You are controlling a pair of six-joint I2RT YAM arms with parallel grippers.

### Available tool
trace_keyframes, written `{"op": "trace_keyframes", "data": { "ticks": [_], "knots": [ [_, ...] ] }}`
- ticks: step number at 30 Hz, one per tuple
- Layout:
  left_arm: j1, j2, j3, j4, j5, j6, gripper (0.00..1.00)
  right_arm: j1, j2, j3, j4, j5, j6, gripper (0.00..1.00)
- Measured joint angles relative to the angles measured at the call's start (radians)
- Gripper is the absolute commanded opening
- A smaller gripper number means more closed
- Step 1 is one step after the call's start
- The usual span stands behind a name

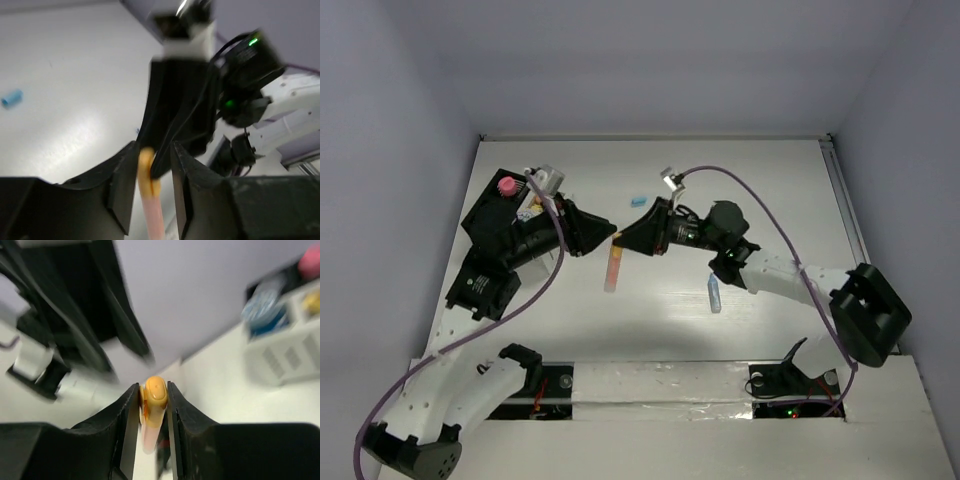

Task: Sort the stationery into containers
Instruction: Close the pen cap on the pen, then place the pen in the storage box.

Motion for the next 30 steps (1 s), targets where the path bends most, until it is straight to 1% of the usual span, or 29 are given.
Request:
{"op": "trace_keyframes", "data": {
  "ticks": [2,4,7,8,10,11,13,15,17,18,23,26,30],
  "knots": [
    [0.009,-0.048,-0.004,0.059,-0.049,0.008,0.32,0.006,0.057,0.005,-0.014,-0.059,0.048,0.00],
    [0.010,-0.093,-0.010,0.085,-0.089,0.020,0.34,0.007,0.115,0.014,-0.013,-0.098,0.106,0.00],
    [0.010,-0.145,-0.015,0.073,-0.136,0.045,0.44,-0.006,0.199,0.068,0.008,-0.121,0.191,0.00],
    [0.010,-0.158,-0.015,0.064,-0.151,0.054,0.52,-0.010,0.220,0.093,0.011,-0.123,0.209,0.00],
    [0.010,-0.176,-0.015,0.032,-0.190,0.078,0.57,-0.023,0.252,0.148,0.019,-0.124,0.233,0.00],
    [0.010,-0.184,-0.015,0.012,-0.213,0.087,0.63,-0.027,0.265,0.177,0.026,-0.125,0.239,0.00],
    [0.010,-0.206,-0.015,-0.026,-0.259,0.106,0.70,-0.040,0.293,0.239,0.025,-0.125,0.241,0.00],
    [0.010,-0.236,-0.015,-0.055,-0.312,0.124,0.87,-0.052,0.327,0.306,0.028,-0.121,0.238,0.00],
    [0.010,-0.270,-0.015,-0.079,-0.368,0.136,0.96,-0.063,0.367,0.369,0.018,-0.109,0.217,0.00],
    [0.010,-0.294,-0.015,-0.087,-0.399,0.142,0.99,-0.066,0.390,0.409,0.003,-0.102,0.197,0.00],
    [0.010,-0.422,-0.044,-0.068,-0.563,0.164,0.99,-0.075,0.539,0.669,-0.140,-0.031,0.056,0.00],
    [0.010,-0.482,-0.102,-0.049,-0.668,0.169,0.99,-0.076,0.639,0.832,-0.232,0.014,-0.039,0.00],
    [0.010,-0.513,-0.201,-0.035,-0.776,0.167,0.99,-0.078,0.782,1.071,-0.357,0.075,-0.145,0.00]
  ]
}}
